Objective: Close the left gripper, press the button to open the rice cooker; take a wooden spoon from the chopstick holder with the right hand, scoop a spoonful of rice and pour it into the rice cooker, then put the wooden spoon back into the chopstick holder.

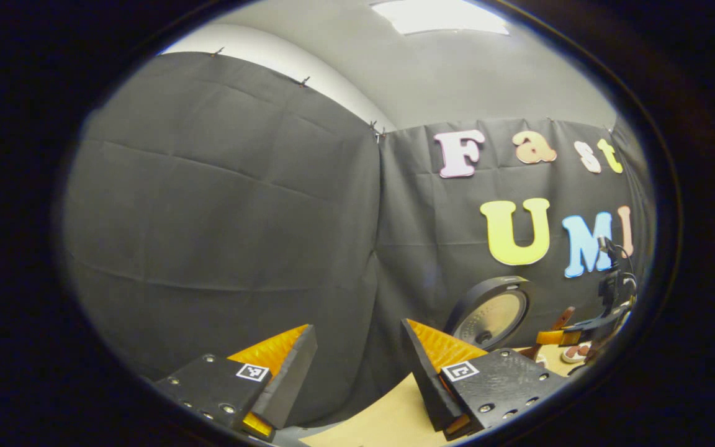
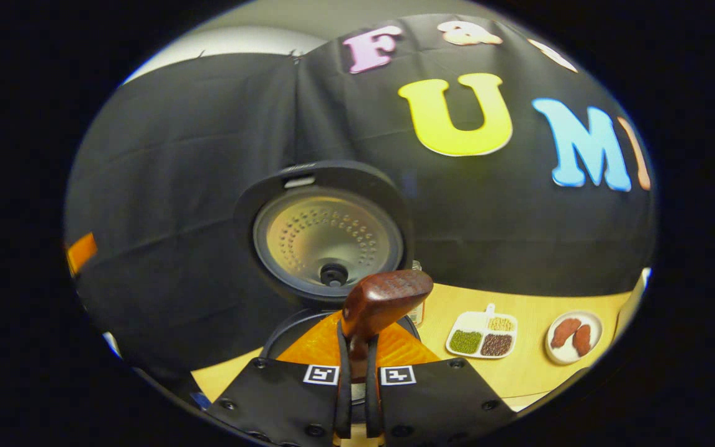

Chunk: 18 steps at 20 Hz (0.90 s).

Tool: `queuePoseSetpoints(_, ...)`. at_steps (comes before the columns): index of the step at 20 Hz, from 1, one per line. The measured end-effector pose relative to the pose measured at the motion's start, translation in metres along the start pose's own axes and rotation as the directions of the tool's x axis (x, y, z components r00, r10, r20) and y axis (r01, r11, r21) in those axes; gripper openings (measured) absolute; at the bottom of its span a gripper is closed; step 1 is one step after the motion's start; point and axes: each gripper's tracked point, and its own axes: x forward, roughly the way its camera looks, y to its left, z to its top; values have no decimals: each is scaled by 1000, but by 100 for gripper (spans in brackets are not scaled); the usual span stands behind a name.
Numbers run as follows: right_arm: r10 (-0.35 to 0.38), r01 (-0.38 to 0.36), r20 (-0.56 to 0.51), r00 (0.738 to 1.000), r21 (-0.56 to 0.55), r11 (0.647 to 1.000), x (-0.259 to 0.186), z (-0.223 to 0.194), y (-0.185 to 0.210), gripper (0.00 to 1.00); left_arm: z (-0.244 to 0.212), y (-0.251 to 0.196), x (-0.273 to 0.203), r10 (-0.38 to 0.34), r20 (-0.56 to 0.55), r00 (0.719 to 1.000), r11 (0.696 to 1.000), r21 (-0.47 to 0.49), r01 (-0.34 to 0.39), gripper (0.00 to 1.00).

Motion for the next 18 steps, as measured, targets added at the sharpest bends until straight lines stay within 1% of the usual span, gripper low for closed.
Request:
queuePoseSetpoints(1, -1, 0, 12, 1000, 52, 999, -7, 5, -5, 10, 3, -8, 2, -13, 3, 1000, 1000, 0, 13, 83)
queuePoseSetpoints(2, -1, -2, 24, 1000, 96, 995, -13, 11, -12, 10, 6, -15, 4, -27, 7, 1000, 1000, -1, 27, 85)
queuePoseSetpoints(3, -2, -3, 34, 999, 136, 991, -19, 16, -18, 10, 8, -23, 5, -41, 11, 999, 999, -2, 41, 84)
queuePoseSetpoints(6, -31, 17, 65, 997, 211, 977, -43, 31, -42, 10, 16, -46, 10, -84, 29, 996, 996, -4, 84, 83)
queuePoseSetpoints(7, -48, 30, 75, 996, 224, 974, -51, 34, -51, 10, 19, -54, 12, -99, 36, 994, 995, -6, 99, 83)
queuePoseSetpoints(8, -65, 44, 84, 994, 235, 971, -60, 36, -61, 10, 22, -62, 13, -113, 41, 993, 993, -8, 114, 85)
queuePoseSetpoints(10, -104, 75, 100, 990, 256, 964, -76, 46, -84, 10, 26, -78, 14, -142, 50, 989, 990, -14, 143, 85)
queuePoseSetpoints(12, -142, 108, 106, 984, 274, 956, -94, 47, -105, 10, 30, -94, 14, -170, 57, 984, 985, -19, 172, 85)
queuePoseSetpoints(14, -178, 138, 115, 977, 288, 948, -112, 48, -123, 10, 31, -109, 13, -196, 61, 979, 980, -23, 198, 83)
queuePoseSetpoints(15, -197, 155, 117, 974, 294, 943, -121, 48, -132, 10, 32, -116, 12, -208, 62, 976, 977, -25, 210, 87)
queuePoseSetpoints(18, -255, 208, 120, 960, 310, 928, -150, 46, -159, 10, 35, -135, 6, -239, 70, 969, 970, -35, 242, 83)
